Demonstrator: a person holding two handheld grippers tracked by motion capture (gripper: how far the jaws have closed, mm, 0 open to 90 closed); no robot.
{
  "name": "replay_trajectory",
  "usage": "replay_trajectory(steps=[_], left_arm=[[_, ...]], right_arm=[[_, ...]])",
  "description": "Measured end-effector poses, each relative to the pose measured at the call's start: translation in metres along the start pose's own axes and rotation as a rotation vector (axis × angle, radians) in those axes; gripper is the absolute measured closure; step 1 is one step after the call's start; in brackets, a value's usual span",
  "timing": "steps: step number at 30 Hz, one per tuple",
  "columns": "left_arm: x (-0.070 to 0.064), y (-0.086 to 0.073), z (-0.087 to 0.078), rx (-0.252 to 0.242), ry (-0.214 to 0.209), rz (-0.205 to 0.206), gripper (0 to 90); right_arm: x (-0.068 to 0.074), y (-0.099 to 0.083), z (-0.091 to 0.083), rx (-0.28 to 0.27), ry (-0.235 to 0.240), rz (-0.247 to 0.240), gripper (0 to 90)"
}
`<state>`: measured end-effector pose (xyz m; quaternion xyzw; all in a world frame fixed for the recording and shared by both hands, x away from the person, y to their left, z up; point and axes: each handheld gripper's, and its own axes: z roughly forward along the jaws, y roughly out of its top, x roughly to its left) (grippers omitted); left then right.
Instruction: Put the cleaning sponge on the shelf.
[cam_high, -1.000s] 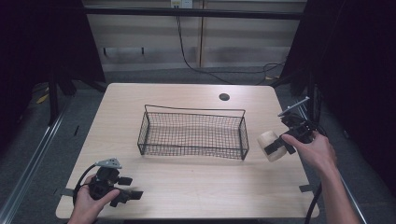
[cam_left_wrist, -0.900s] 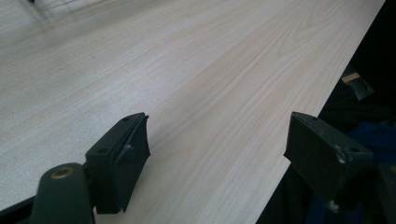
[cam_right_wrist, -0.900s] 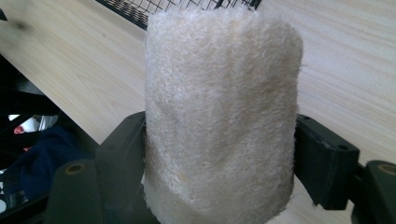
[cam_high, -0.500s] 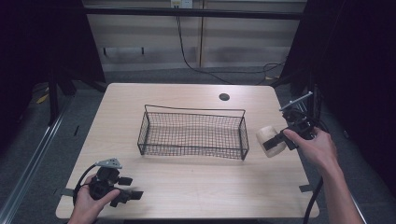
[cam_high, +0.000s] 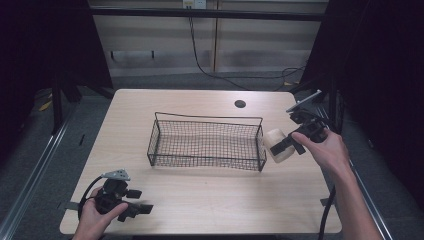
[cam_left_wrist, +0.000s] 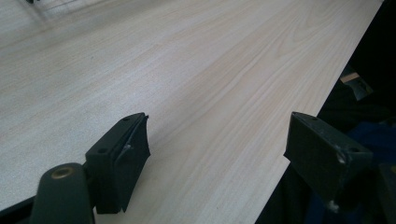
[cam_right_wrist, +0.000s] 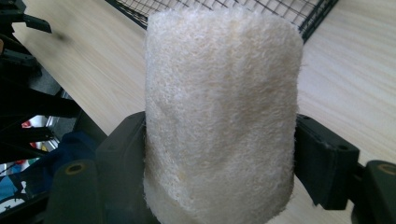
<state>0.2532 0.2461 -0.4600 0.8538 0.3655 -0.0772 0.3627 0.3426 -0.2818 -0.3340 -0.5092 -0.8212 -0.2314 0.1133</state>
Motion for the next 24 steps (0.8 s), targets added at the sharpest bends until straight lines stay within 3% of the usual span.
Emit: replay_trajectory(steps=[10, 24], left_arm=[[0.0, 0.0, 0.0, -0.002, -0.003, 0.0, 21.2], [0.0, 0.0, 0.0, 0.0, -0.001, -0.001, 21.2]], right_arm=[[0.015, 0.021, 0.005, 0.004, -0.009, -0.041, 25.4], [0.025, 0.042, 0.013, 0.004, -0.019, -0.03, 25.4]])
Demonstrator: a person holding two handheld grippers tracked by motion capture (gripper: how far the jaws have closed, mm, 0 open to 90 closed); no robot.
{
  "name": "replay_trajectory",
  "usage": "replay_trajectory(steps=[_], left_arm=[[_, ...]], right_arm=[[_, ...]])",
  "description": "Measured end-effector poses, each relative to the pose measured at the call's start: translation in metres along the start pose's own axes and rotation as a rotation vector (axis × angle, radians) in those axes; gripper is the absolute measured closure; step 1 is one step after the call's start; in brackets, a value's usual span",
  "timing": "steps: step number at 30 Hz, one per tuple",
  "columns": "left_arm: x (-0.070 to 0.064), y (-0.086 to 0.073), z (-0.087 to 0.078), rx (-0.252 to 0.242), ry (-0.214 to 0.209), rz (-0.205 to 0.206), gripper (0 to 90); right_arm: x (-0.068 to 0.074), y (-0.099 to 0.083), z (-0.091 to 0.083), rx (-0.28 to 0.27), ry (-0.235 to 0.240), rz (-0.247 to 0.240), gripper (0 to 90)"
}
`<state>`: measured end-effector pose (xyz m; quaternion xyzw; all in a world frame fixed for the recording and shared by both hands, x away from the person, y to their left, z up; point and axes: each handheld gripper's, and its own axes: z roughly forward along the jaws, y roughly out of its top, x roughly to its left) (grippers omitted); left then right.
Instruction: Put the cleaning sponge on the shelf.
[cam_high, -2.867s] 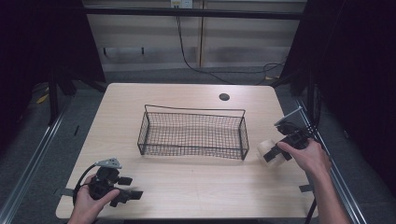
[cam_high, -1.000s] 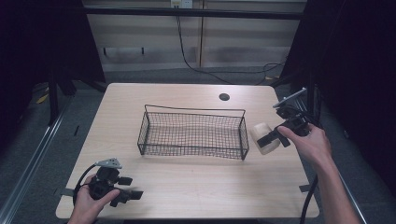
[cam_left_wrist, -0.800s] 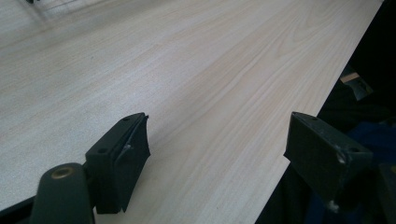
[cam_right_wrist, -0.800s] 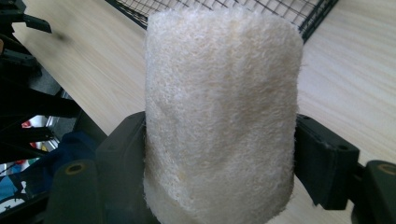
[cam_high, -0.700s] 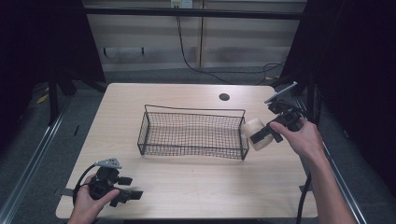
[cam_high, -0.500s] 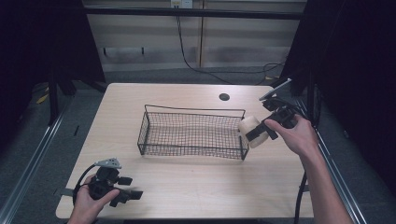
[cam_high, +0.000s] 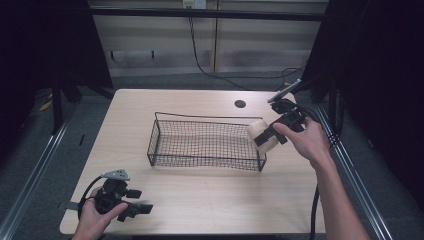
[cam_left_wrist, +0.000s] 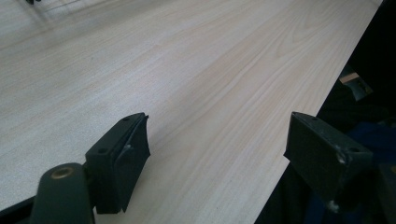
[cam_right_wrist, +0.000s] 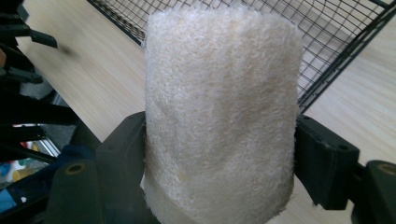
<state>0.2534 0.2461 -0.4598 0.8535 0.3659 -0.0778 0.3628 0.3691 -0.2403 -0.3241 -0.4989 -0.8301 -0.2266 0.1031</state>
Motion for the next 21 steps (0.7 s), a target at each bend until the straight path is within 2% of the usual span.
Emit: replay_trajectory(steps=[6, 12, 21], left_arm=[[0.0, 0.0, -0.001, -0.004, -0.003, 0.001, 21.2], [0.0, 0.0, 0.0, -0.002, -0.006, 0.002, 21.2], [0.0, 0.0, 0.0, -0.001, -0.007, 0.002, 21.2]], right_arm=[[0.001, 0.01, 0.009, 0.03, -0.034, 0.029, 25.4], [0.006, 0.019, 0.015, 0.037, -0.051, 0.034, 25.4], [0.009, 0.029, 0.029, 0.048, -0.084, 0.067, 25.4]])
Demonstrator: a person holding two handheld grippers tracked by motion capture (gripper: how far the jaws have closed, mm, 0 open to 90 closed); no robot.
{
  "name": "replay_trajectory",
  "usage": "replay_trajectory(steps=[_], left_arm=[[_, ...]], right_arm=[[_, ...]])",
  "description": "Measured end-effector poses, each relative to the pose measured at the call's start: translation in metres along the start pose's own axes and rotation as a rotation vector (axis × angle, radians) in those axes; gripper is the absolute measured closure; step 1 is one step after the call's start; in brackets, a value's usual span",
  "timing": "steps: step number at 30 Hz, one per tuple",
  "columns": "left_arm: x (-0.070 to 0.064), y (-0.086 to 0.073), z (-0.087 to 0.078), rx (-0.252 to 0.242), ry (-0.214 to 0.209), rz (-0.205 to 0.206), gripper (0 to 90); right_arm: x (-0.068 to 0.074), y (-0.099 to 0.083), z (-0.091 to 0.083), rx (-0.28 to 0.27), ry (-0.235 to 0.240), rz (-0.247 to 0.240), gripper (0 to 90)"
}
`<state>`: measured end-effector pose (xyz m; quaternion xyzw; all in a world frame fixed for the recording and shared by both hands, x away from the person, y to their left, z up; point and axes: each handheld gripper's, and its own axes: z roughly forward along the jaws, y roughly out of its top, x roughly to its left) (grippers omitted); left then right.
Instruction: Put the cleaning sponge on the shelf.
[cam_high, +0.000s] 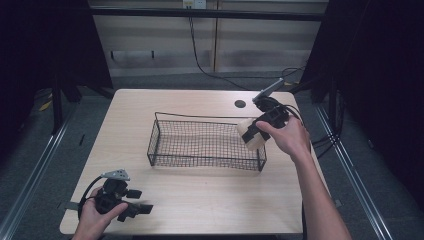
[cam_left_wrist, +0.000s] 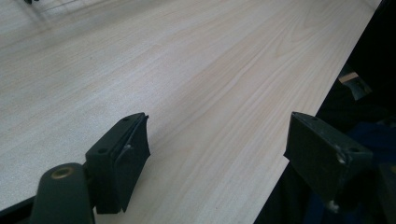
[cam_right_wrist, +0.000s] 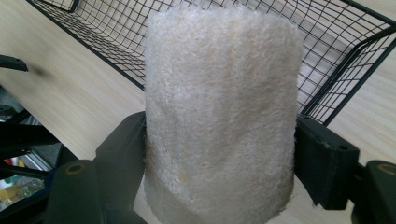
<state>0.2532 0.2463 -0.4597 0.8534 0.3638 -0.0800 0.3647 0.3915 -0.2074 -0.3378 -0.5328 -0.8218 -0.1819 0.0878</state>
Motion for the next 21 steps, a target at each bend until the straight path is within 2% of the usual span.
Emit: replay_trajectory(steps=[12, 21], left_arm=[[0.0, 0.0, 0.0, 0.001, 0.001, 0.001, 21.2], [0.0, 0.0, 0.0, 0.001, 0.006, -0.003, 21.3]], right_arm=[[-0.002, 0.009, 0.012, -0.014, -0.038, 0.051, 25.3], [-0.008, 0.012, 0.023, -0.017, -0.054, 0.116, 25.2]])
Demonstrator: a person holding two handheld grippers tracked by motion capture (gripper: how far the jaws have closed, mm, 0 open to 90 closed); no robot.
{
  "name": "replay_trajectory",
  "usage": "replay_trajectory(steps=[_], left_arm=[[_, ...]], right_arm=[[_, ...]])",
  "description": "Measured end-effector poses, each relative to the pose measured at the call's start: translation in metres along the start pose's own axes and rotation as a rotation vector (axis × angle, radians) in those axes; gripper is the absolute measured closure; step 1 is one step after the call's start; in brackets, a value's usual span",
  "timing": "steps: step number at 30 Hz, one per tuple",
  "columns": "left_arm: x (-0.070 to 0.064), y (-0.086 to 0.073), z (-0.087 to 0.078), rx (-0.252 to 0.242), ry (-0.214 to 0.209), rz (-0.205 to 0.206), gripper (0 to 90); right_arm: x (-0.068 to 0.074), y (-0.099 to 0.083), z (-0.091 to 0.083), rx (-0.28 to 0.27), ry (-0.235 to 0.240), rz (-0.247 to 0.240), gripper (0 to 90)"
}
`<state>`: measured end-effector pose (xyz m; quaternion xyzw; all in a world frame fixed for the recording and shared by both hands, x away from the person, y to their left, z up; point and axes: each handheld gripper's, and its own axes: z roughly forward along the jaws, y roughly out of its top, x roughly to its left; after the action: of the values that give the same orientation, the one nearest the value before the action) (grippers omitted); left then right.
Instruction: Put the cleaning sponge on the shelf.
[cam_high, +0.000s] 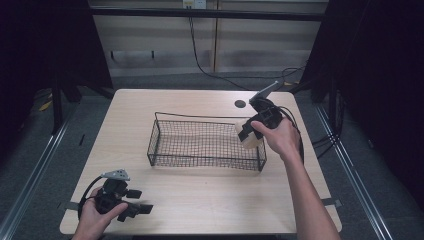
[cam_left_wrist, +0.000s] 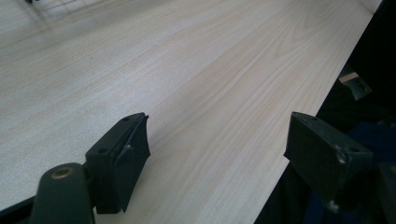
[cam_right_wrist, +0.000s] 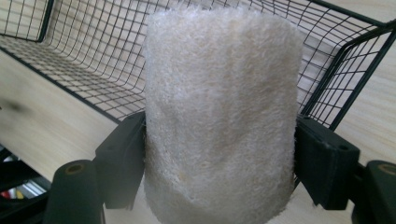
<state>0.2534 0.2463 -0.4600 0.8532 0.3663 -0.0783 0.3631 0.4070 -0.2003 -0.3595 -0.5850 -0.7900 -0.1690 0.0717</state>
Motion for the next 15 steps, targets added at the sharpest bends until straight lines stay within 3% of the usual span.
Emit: replay_trajectory(steps=[15], left_arm=[[-0.001, 0.0, 0.0, -0.002, -0.001, -0.002, 22.4]], right_arm=[[-0.003, -0.009, 0.022, 0.01, -0.04, 0.101, 25.2]])
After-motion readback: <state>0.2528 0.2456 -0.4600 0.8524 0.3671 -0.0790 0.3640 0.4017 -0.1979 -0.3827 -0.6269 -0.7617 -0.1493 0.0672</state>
